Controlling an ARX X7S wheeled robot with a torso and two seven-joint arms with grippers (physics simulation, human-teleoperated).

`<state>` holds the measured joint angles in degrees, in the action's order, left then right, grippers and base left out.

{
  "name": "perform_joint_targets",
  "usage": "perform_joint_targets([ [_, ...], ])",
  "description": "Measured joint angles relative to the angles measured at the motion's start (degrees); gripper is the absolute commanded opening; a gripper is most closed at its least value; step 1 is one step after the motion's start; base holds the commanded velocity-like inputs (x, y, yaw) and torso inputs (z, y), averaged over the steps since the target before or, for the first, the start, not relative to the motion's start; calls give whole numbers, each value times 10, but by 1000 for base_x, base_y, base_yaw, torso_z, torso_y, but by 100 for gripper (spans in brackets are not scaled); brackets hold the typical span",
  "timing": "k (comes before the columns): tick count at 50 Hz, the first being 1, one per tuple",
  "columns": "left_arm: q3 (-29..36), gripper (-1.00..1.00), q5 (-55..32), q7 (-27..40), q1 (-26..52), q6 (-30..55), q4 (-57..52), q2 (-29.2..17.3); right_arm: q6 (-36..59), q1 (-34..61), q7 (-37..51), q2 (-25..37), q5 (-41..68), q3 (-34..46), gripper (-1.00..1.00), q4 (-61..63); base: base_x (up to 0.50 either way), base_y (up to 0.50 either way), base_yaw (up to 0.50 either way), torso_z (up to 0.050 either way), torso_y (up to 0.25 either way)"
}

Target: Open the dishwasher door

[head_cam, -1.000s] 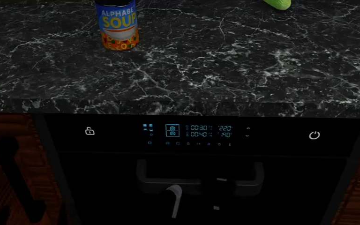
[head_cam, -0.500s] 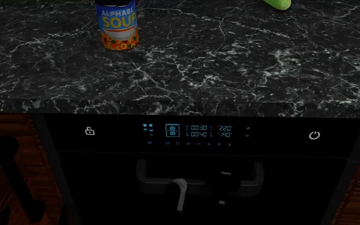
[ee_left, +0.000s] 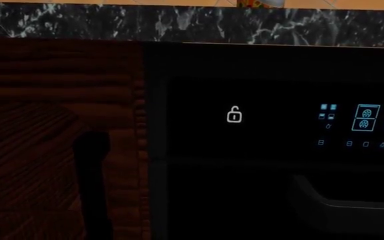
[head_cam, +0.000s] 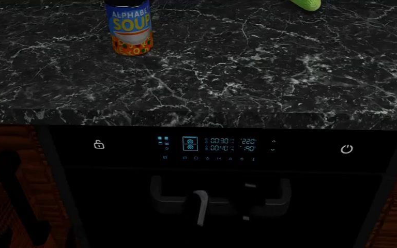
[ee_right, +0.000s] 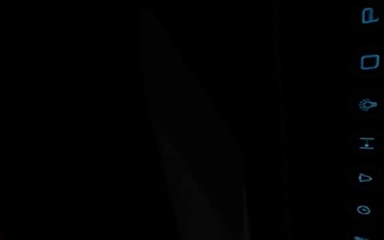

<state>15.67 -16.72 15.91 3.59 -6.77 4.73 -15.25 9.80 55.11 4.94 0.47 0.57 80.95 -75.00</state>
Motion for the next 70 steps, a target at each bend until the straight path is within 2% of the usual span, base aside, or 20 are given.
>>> perform_joint_targets([
  [19, 3, 100, -4, 2, 1, -1, 0, -3, -6, 11, -51, 0, -7, -18, 100, 0, 0, 0, 0, 0, 0],
  [20, 3, 100, -4, 2, 1, -1, 0, -3, -6, 12, -53, 0, -7, -19, -100, 0, 0, 0, 0, 0, 0],
  [44, 6, 100, -7, 5, 1, -3, -1, -6, -30, 17, -36, 12, -9, 2, -100, 0, 0, 1, 2, 0, 0],
  [70, 6, 100, -11, 15, -4, -1, -19, -14, -66, -6, 22, 23, -17, 6, -100, 0, 0, 3, 4, -1, 0],
])
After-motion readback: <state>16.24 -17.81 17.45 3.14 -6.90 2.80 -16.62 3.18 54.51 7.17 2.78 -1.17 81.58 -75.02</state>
